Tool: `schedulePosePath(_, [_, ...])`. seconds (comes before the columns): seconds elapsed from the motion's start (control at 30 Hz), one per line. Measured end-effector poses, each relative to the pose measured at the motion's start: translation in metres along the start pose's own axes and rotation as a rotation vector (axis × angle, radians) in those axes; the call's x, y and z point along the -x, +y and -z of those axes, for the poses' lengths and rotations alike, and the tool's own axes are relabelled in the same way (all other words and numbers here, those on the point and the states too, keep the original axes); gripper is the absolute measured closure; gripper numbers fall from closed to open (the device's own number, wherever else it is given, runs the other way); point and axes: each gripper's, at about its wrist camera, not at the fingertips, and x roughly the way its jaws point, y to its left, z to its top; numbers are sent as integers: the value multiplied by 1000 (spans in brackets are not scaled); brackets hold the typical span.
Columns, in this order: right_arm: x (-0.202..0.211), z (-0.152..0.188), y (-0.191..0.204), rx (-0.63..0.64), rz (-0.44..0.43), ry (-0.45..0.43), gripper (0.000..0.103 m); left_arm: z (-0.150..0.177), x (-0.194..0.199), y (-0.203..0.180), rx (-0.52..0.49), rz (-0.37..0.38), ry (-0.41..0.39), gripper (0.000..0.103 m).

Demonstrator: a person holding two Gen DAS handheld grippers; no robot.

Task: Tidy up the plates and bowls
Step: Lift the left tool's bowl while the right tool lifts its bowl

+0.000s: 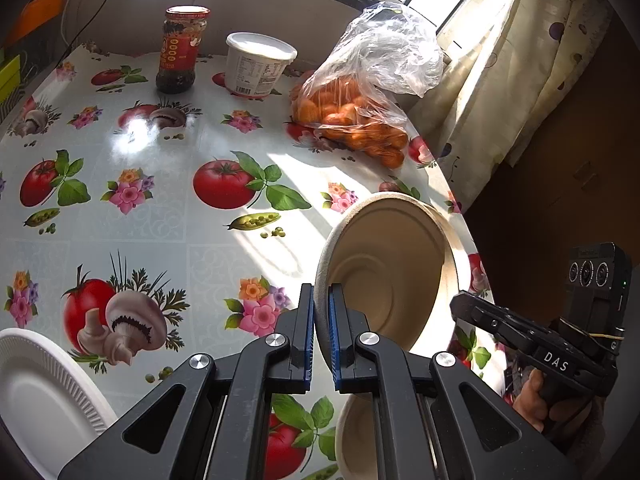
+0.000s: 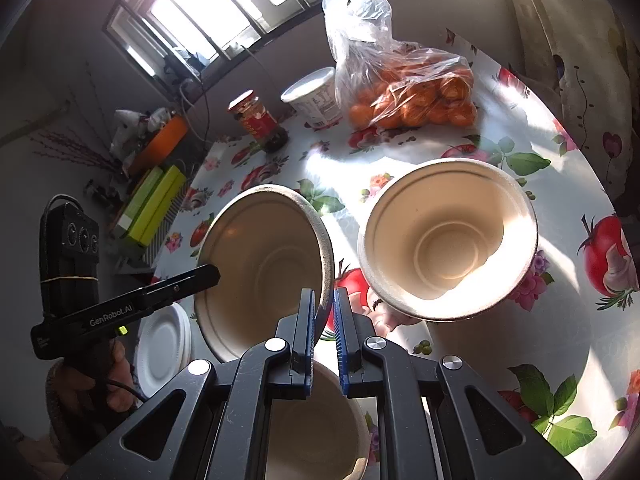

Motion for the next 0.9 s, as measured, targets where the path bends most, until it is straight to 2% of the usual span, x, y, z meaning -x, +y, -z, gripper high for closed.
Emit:
schedulePosePath(0.43, [32, 24, 6, -20, -9, -32, 93, 21, 18, -9, 3, 61, 4, 96])
schedulePosePath(0.9, [55, 59, 8, -41, -13, -34, 93, 56, 23, -15, -3, 87, 38, 96])
